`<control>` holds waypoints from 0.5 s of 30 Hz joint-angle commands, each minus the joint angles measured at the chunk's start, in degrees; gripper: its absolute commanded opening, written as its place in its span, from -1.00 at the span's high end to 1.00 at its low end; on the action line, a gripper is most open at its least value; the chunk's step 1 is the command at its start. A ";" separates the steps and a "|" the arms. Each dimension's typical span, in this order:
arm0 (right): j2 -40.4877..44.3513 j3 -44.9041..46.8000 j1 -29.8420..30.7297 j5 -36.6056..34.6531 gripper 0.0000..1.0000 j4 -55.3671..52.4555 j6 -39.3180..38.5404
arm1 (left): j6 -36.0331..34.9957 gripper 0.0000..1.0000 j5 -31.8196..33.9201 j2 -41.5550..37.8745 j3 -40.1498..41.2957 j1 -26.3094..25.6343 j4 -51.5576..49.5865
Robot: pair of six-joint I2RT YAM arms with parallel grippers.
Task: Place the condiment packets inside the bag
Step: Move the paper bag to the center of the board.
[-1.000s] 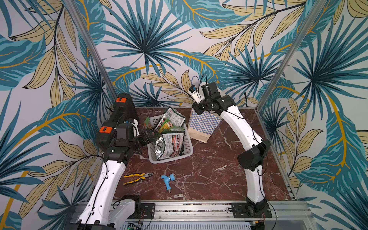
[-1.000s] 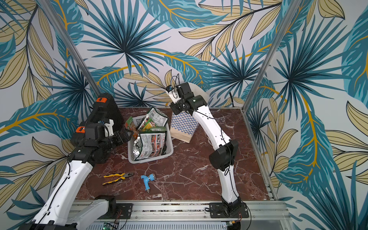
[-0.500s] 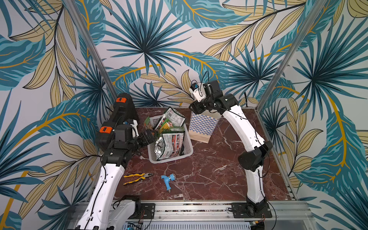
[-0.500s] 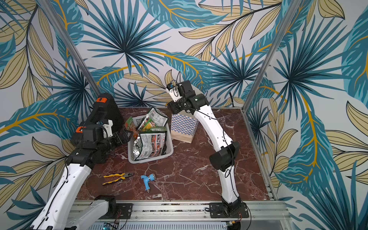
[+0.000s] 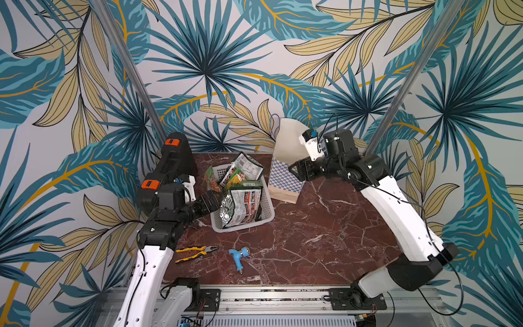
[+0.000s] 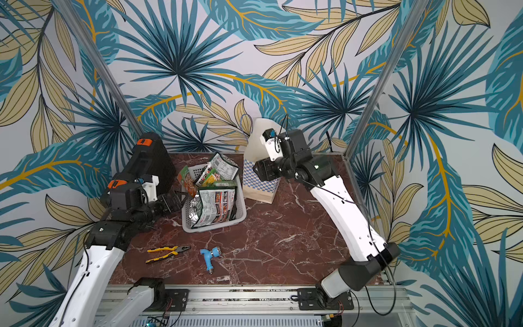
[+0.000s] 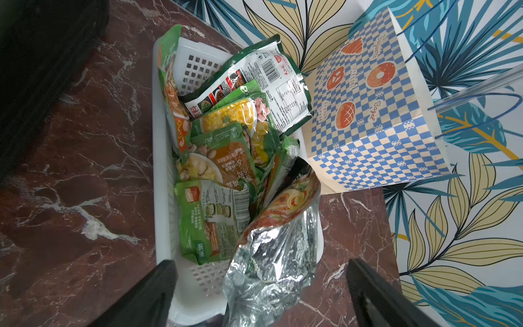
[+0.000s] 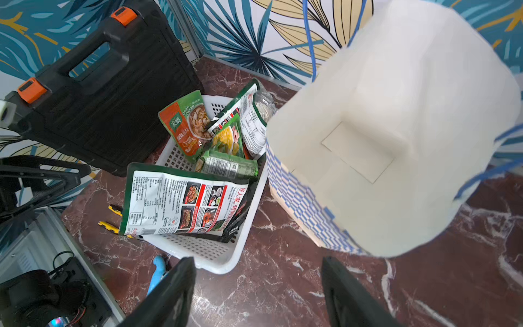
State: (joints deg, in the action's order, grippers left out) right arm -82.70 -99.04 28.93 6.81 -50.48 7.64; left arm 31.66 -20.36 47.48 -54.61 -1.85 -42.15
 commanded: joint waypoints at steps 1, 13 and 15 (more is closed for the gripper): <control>6.93 12.31 0.23 -3.23 -0.56 6.18 5.27 | -1.17 -0.97 -0.14 -3.19 3.77 -0.29 -1.97; 15.46 37.16 0.17 -9.02 -0.57 18.58 10.15 | 1.66 -0.99 0.15 -12.12 11.56 -0.28 1.38; 16.80 40.42 0.25 -10.98 -0.58 22.21 11.45 | 1.77 -0.99 -0.76 -12.57 11.21 -0.28 1.24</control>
State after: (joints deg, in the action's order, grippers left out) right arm -67.77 -61.69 28.93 -1.13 -34.17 16.58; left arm 32.99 -20.34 36.12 -44.05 -2.04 -42.28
